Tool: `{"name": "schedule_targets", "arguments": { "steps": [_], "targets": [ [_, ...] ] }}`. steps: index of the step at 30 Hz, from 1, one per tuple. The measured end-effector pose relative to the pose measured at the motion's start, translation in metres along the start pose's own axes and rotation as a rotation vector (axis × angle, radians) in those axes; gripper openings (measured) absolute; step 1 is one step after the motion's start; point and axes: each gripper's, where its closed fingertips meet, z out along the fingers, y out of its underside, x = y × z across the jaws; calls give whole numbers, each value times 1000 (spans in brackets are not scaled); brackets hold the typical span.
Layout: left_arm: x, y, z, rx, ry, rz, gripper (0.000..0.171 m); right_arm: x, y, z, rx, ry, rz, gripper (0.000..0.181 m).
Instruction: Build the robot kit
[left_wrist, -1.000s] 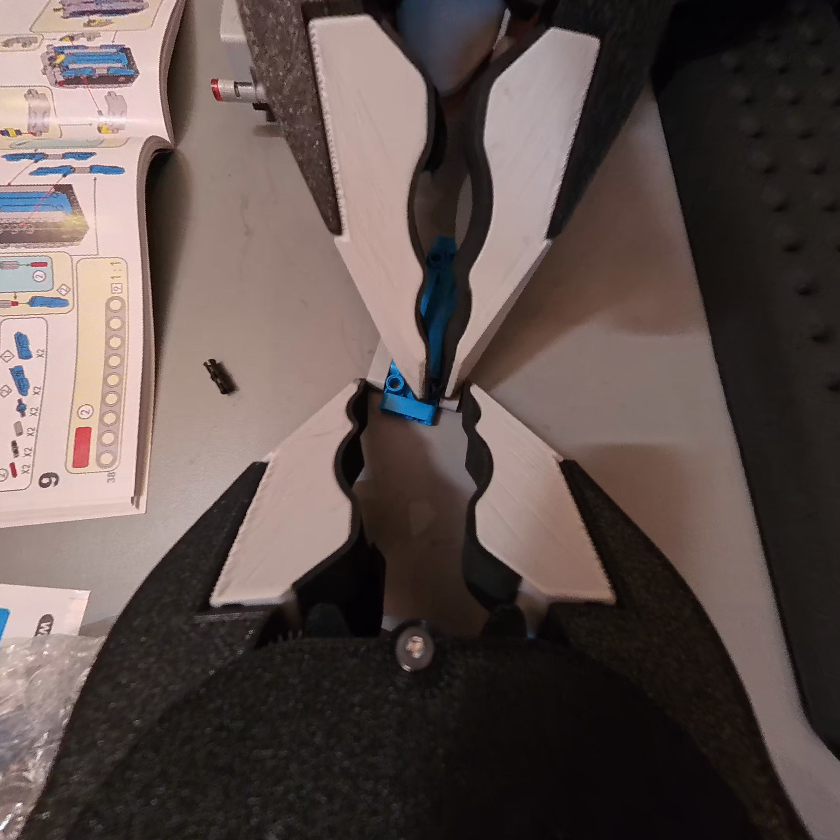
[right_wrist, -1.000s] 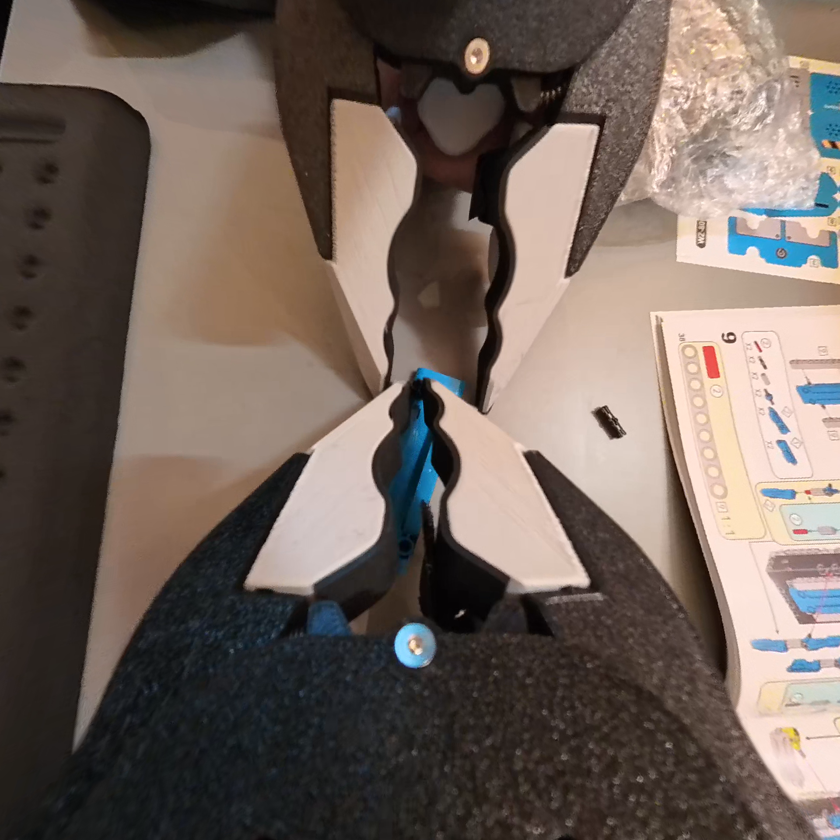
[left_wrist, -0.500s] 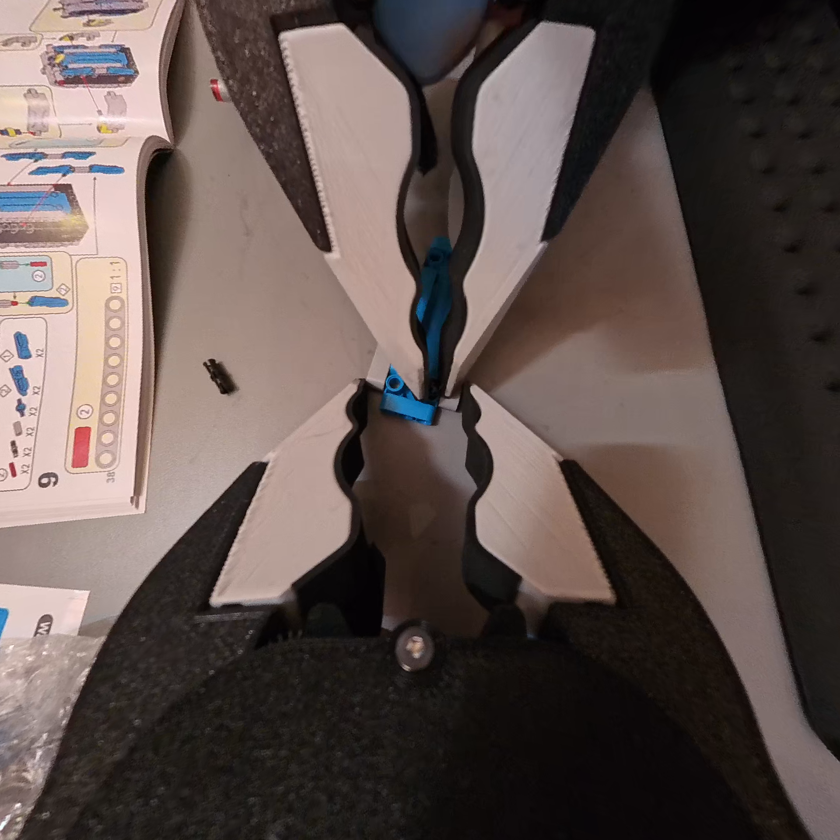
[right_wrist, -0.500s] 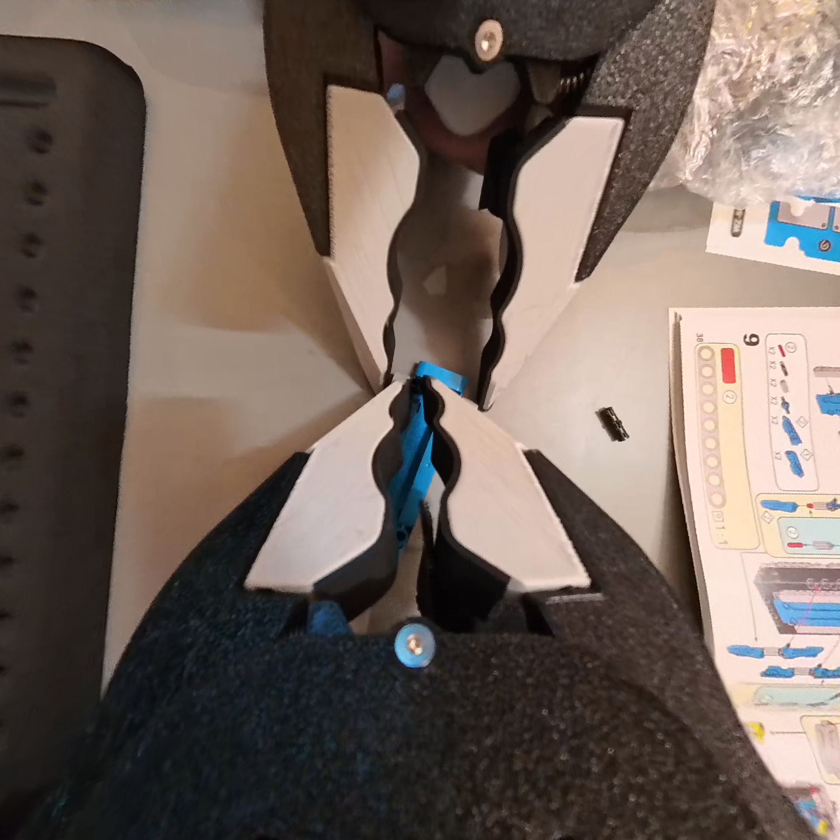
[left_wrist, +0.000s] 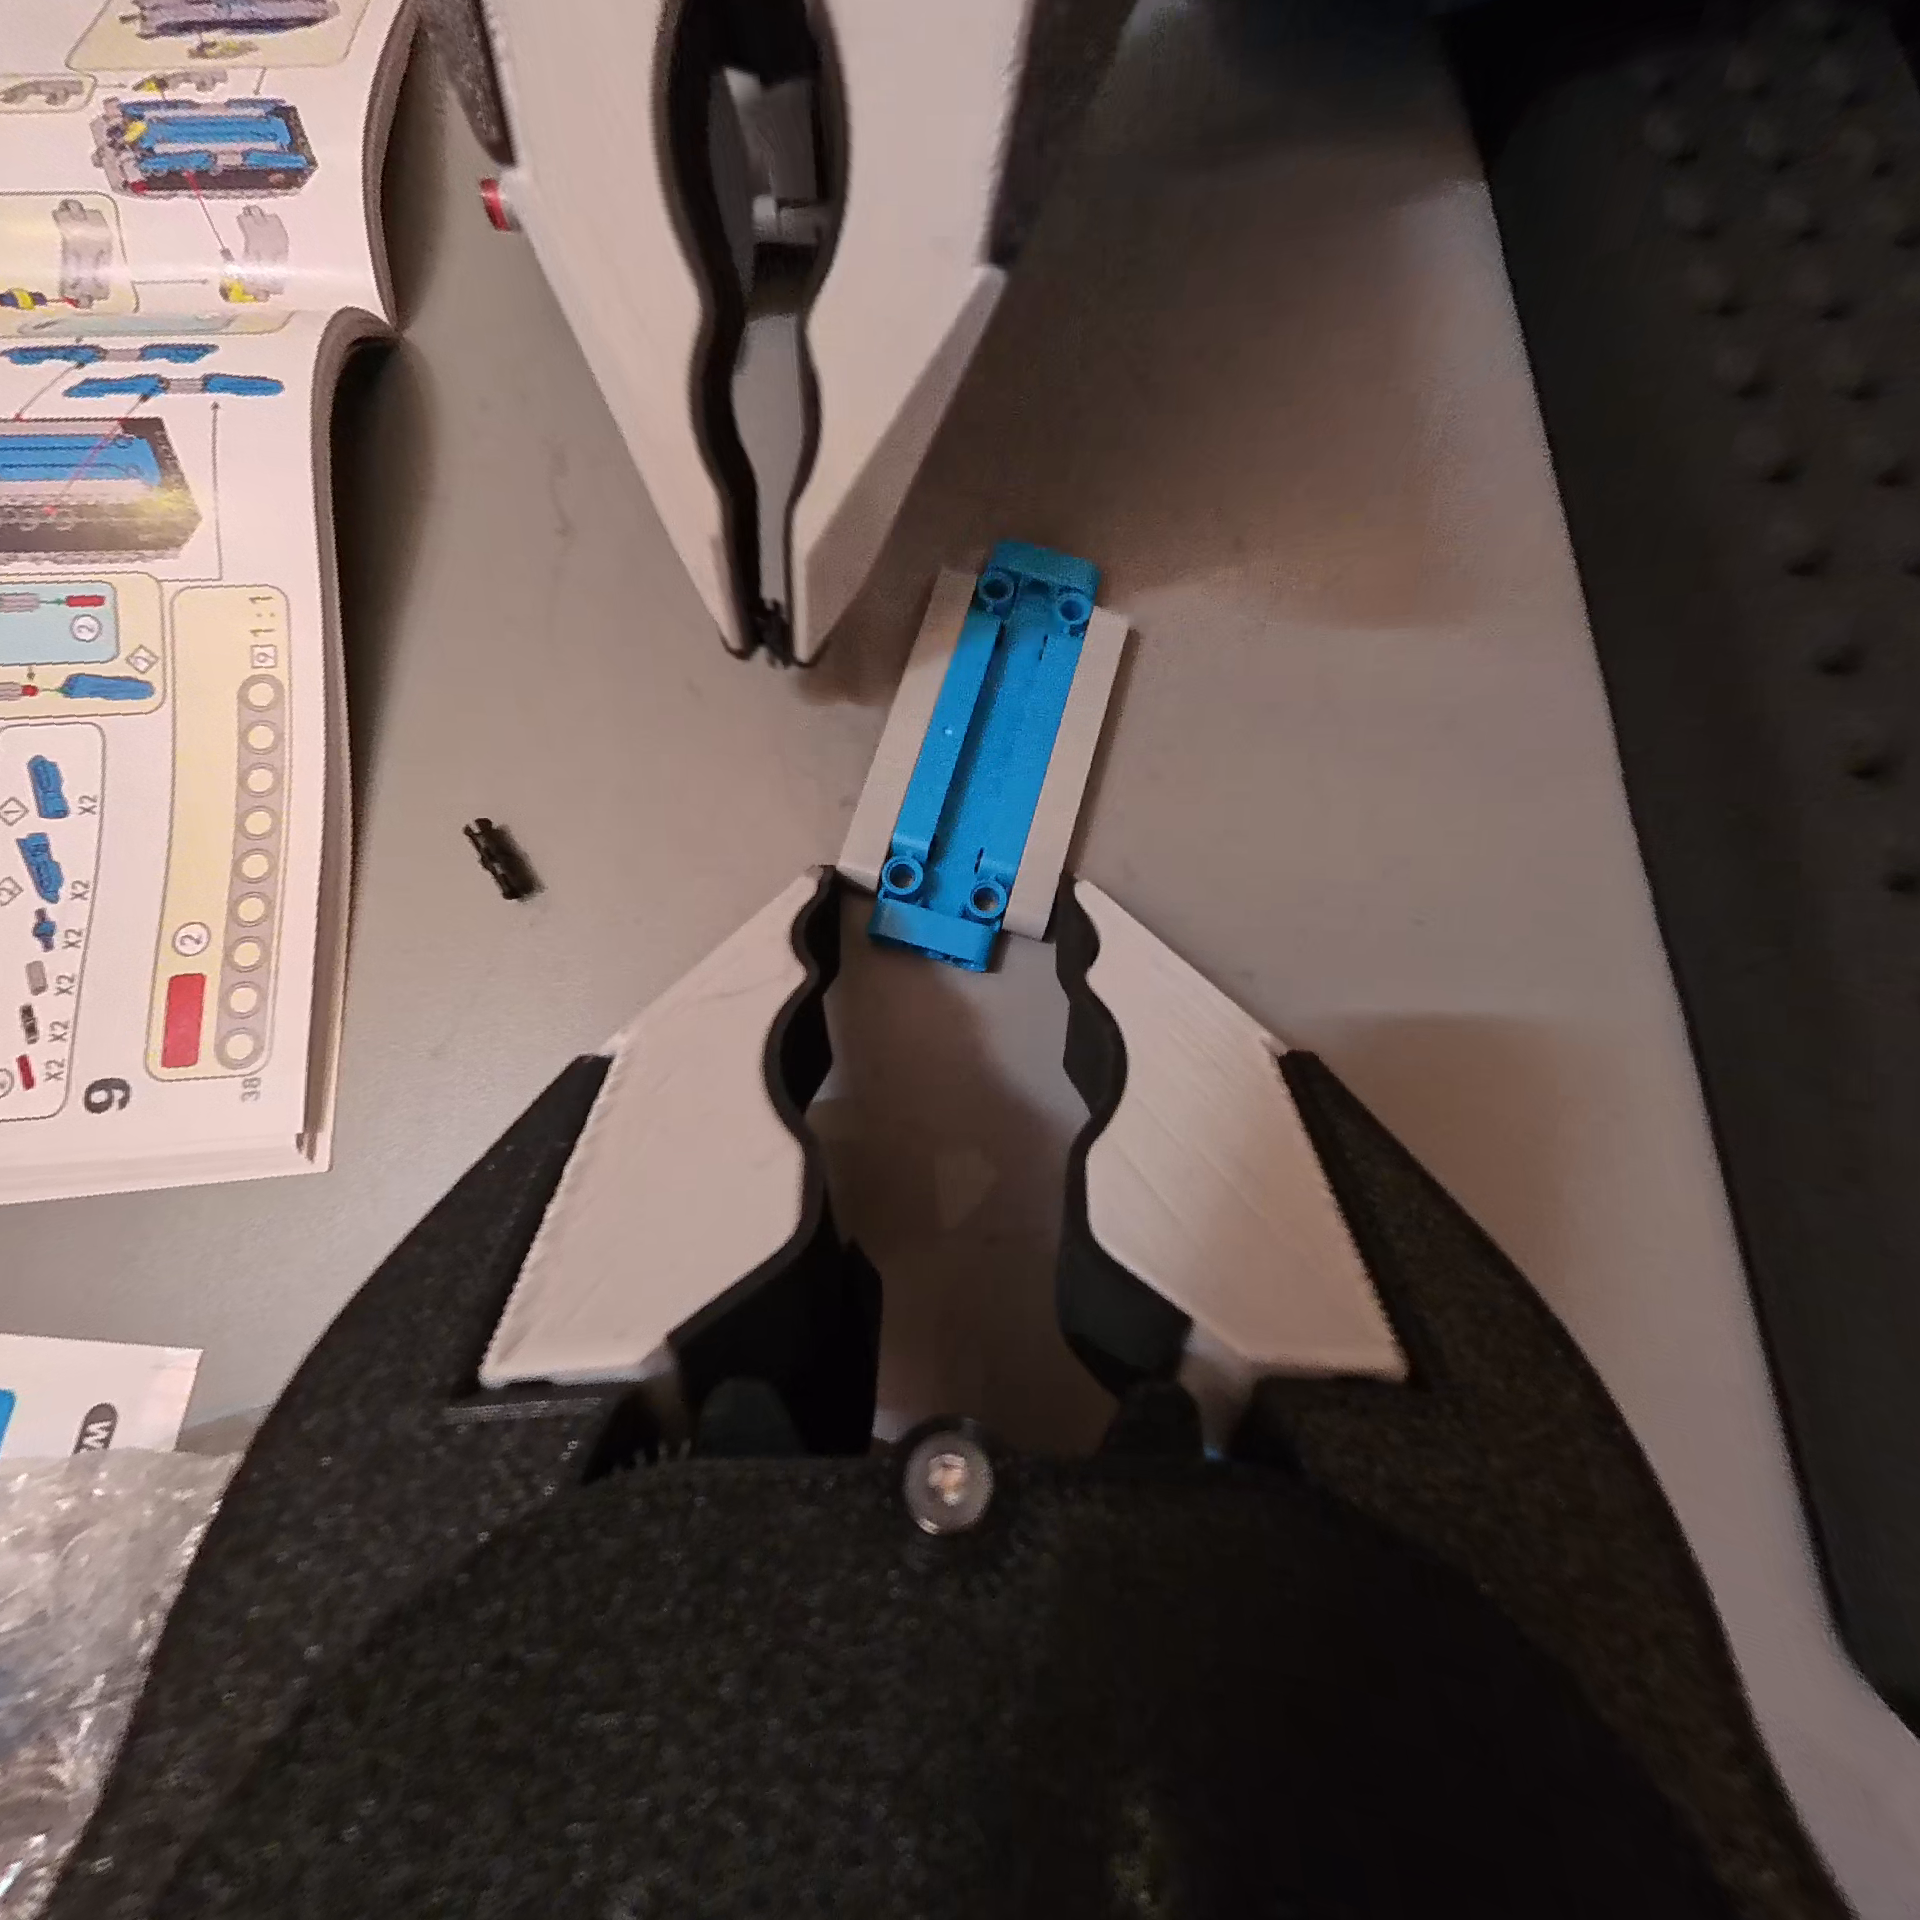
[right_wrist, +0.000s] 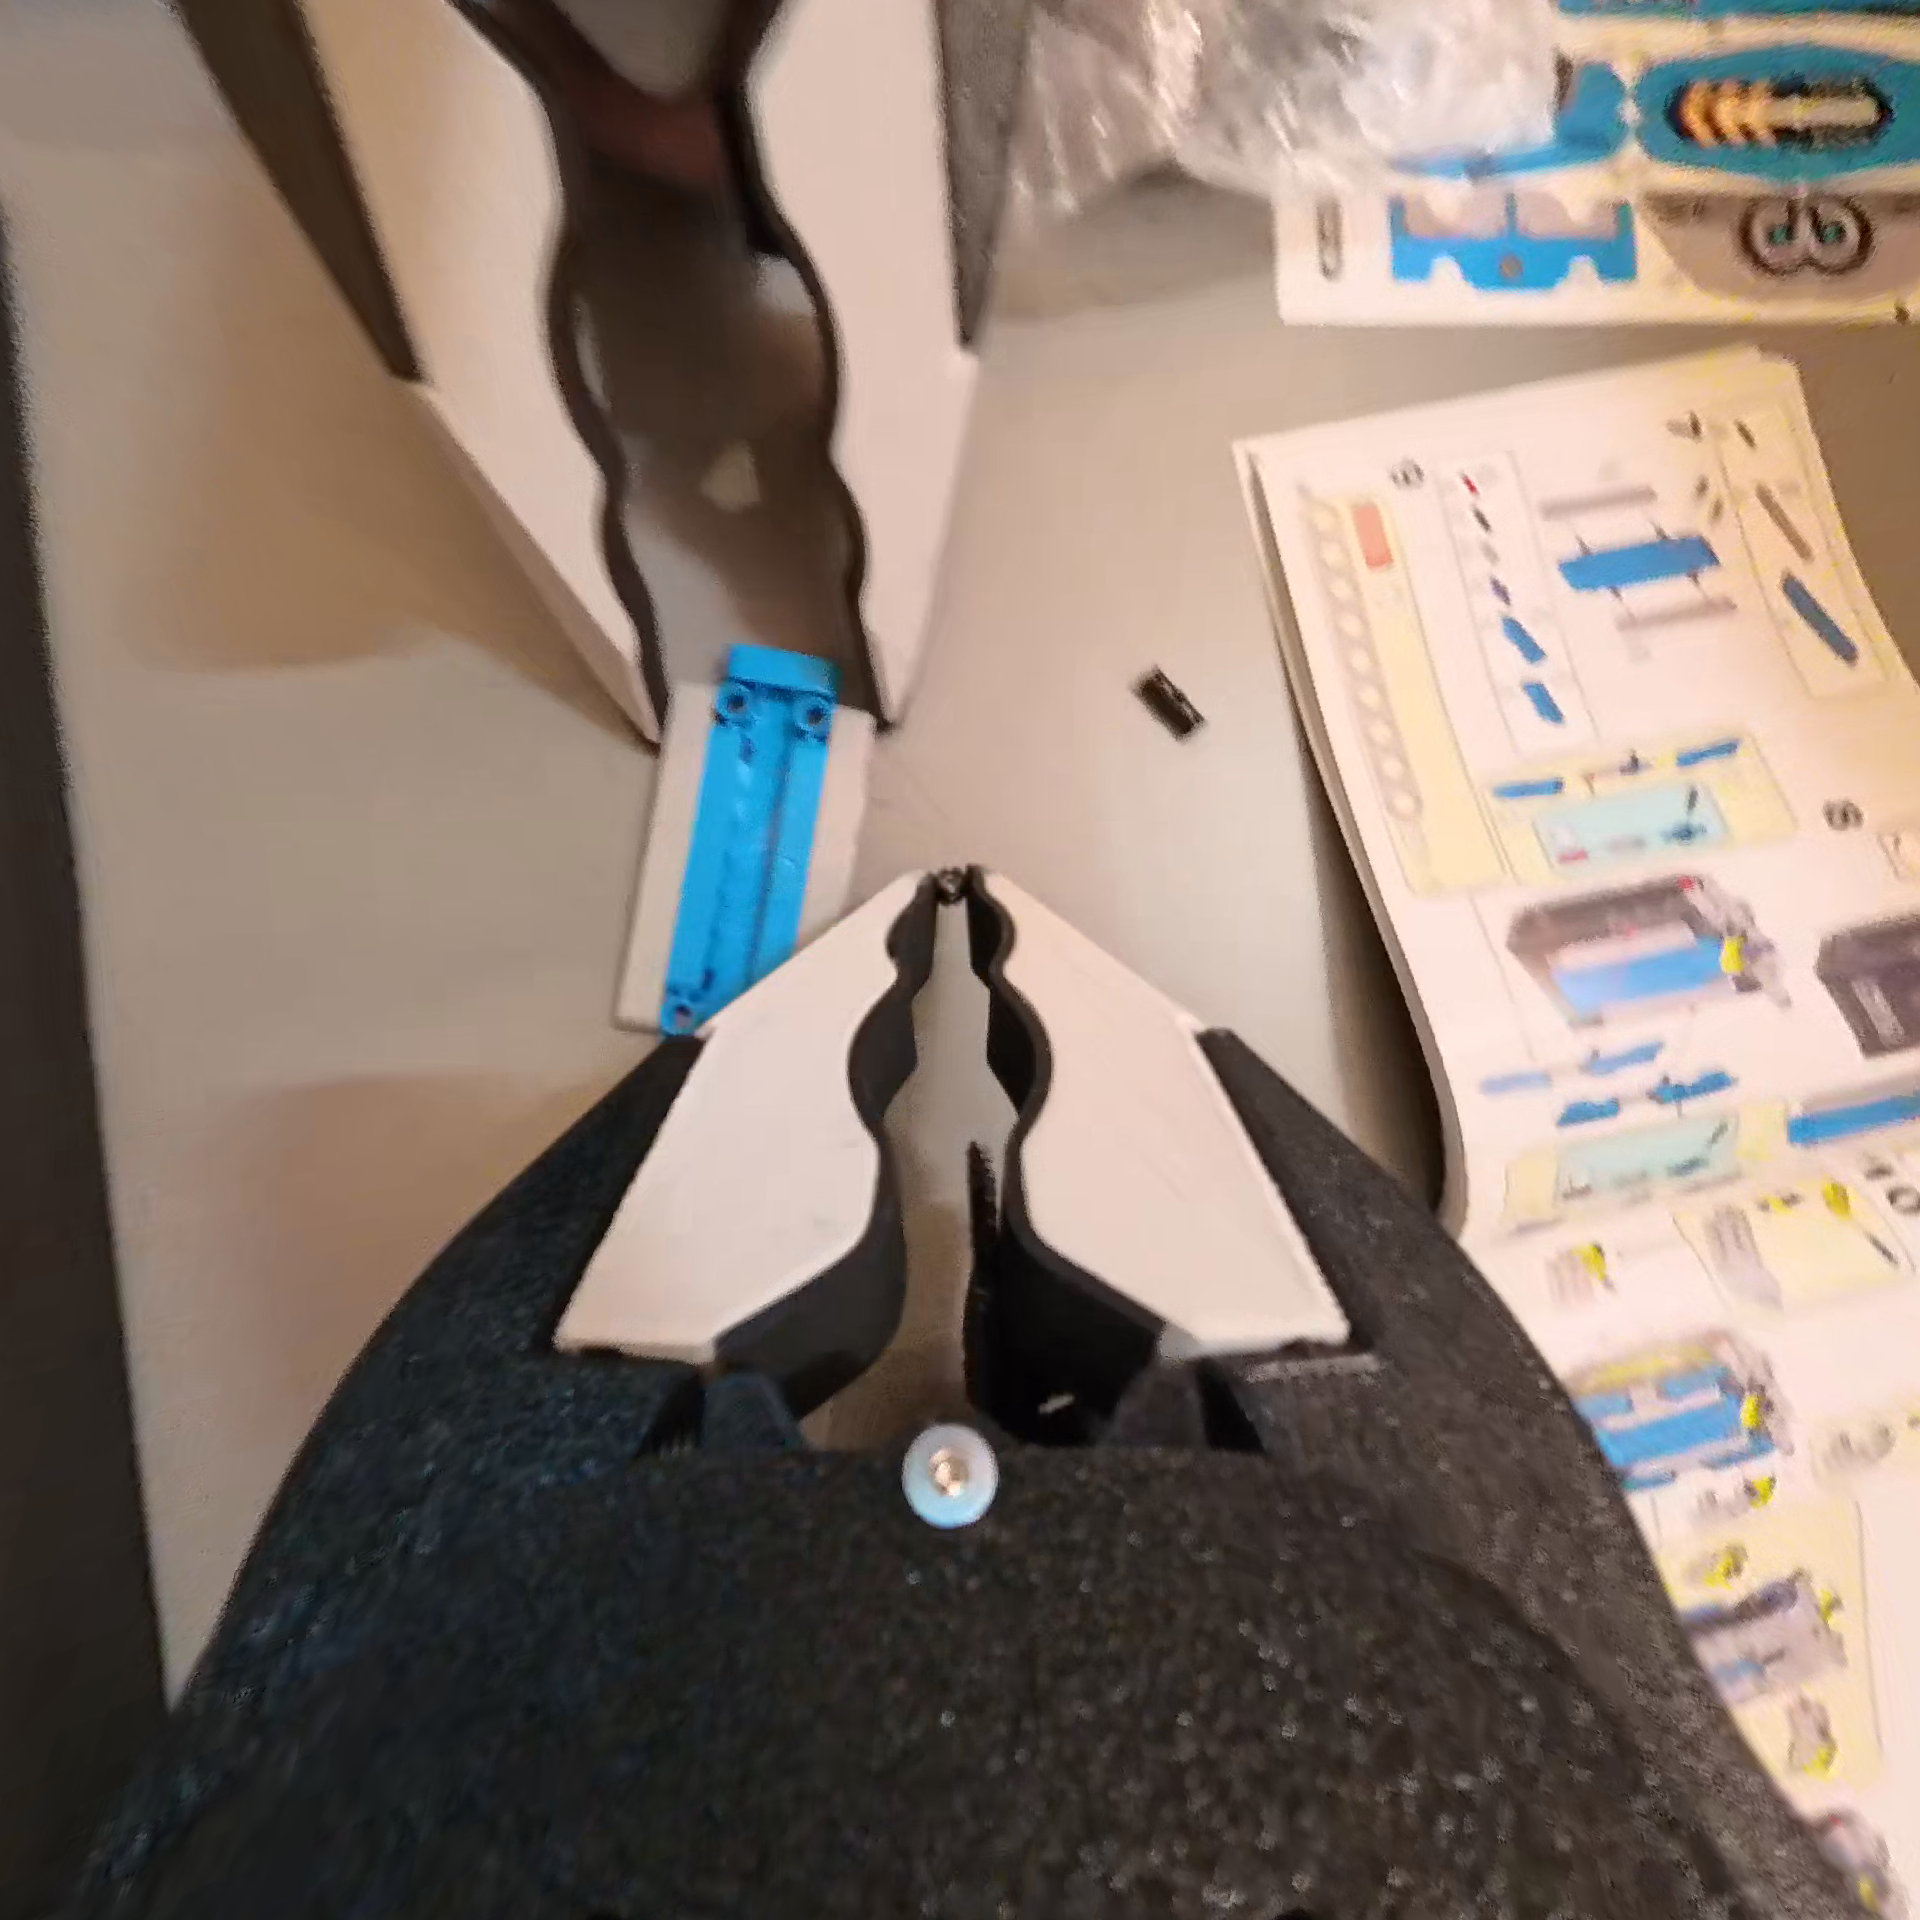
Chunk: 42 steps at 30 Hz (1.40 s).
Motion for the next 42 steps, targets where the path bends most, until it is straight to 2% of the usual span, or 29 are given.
{"name": "schedule_targets", "arguments": {
  "steps": [3, 25, 38, 42],
  "targets": [
    [0, 0, 0, 0, 1, -1, 41, 7, 14, 7, -53, 36, 36, 4],
    [0, 0, 0, 0, 1, 0, 41, 9, 14, 8, -45, 38, 74, 10],
    [0, 0, 0, 1, 0, 0, 41, 13, 16, 8, -33, 37, 132, 18],
    [0, 0, 0, 1, 1, 0, 41, 18, 17, 7, -35, 54, 159, 28]
  ]
}}
